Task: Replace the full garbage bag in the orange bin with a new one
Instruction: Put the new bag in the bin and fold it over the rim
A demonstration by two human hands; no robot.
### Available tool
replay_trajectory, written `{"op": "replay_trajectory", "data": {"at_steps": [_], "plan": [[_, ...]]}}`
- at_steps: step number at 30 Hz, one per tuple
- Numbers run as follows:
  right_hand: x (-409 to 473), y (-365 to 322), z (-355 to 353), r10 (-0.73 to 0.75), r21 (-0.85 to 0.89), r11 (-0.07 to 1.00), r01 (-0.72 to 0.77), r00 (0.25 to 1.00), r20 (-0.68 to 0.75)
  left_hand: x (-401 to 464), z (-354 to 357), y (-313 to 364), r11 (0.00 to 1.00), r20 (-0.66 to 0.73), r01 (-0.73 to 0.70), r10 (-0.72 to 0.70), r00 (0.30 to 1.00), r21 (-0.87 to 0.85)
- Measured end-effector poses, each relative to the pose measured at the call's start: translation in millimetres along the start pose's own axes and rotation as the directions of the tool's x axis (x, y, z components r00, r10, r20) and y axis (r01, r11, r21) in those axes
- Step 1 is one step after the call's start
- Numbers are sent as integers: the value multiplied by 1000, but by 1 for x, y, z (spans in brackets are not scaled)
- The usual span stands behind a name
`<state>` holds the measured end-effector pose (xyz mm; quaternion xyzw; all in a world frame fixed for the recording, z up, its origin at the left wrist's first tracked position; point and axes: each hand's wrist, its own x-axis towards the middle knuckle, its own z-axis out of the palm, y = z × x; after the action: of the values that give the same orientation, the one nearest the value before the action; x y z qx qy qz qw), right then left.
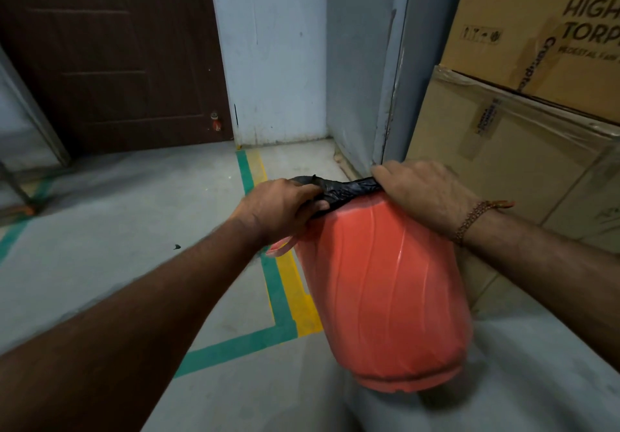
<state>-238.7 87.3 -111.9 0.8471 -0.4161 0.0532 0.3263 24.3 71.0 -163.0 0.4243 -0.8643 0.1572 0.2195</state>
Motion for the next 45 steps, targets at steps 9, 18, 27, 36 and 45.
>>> {"op": "replay_trajectory", "data": {"at_steps": [9,18,27,36,45], "plan": [[-3,7,3,16,-31,999,-15,999,45,6,5,8,989,-70,73,-83,994,-131],[-6,8,4,-25,10,1000,25,1000,-11,12,-4,2,989,-71,-132,137,988,71],[-5,8,4,-19,-22,1000,19,1000,-22,23,6,28,950,19,-94,92,996,299],[-3,13,12,105,-158,981,-114,992,-65,43,-12,35,903,-46,-7,30,998,431],[11,-18,-21,110,84,990,-114,993,49,32,-7,29,878,-72,-66,114,991,475]]}}
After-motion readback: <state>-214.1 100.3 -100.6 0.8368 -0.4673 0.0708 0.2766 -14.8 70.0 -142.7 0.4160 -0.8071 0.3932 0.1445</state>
